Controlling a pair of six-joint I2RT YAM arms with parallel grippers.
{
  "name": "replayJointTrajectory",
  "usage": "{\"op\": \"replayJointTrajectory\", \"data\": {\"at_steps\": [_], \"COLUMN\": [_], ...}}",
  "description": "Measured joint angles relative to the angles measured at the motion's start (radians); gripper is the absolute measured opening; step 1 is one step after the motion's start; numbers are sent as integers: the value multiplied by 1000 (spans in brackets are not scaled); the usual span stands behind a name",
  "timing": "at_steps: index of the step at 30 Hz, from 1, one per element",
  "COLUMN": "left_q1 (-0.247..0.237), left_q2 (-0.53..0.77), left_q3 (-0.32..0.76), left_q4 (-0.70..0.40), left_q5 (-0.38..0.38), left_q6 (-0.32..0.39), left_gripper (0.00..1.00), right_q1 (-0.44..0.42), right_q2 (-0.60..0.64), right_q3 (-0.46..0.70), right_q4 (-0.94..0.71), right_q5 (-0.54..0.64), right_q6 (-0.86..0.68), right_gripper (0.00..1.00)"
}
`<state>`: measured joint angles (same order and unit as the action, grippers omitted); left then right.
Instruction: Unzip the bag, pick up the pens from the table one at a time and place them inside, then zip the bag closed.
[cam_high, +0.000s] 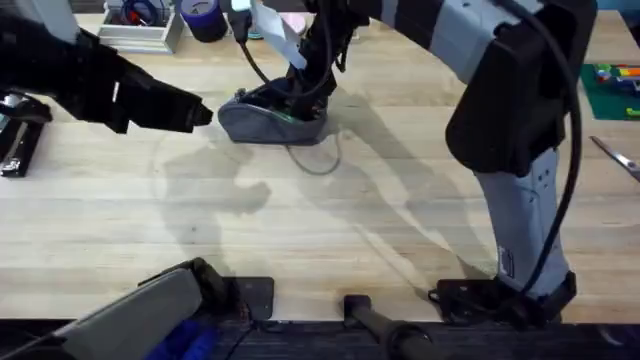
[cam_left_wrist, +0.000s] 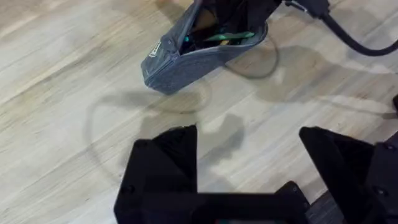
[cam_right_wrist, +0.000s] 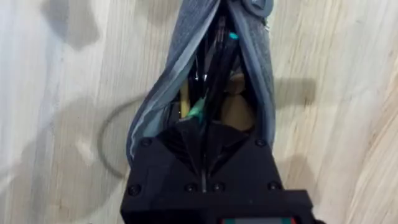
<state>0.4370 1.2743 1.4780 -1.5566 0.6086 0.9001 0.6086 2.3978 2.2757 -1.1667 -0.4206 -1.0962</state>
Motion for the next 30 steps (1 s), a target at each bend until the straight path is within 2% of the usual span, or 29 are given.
{"op": "replayJointTrajectory", "data": {"at_steps": [5, 7, 12, 15, 16, 18, 30], "left_q1": [0, 0, 0, 0, 0, 0, 0], "left_q2": [0, 0, 0, 0, 0, 0, 0], "left_q3": [0, 0, 0, 0, 0, 0, 0], "left_q4": [-2, -3, -3, -3, -3, -3, -3], "left_q5": [0, 0, 0, 0, 0, 0, 0], "left_q6": [0, 0, 0, 0, 0, 0, 0], "left_gripper": [995, 995, 995, 995, 996, 996, 995], "right_q1": [0, 0, 0, 0, 0, 0, 0], "right_q2": [0, 0, 0, 0, 0, 0, 0], "right_q3": [0, 0, 0, 0, 0, 0, 0], "right_q4": [0, 0, -1, -1, 0, 0, 0], "right_q5": [-3, -3, -7, -7, -7, -7, -7], "right_q6": [0, 3, 11, 16, 15, 18, 41], "right_gripper": [34, 77, 430, 856, 960, 992, 995]}}
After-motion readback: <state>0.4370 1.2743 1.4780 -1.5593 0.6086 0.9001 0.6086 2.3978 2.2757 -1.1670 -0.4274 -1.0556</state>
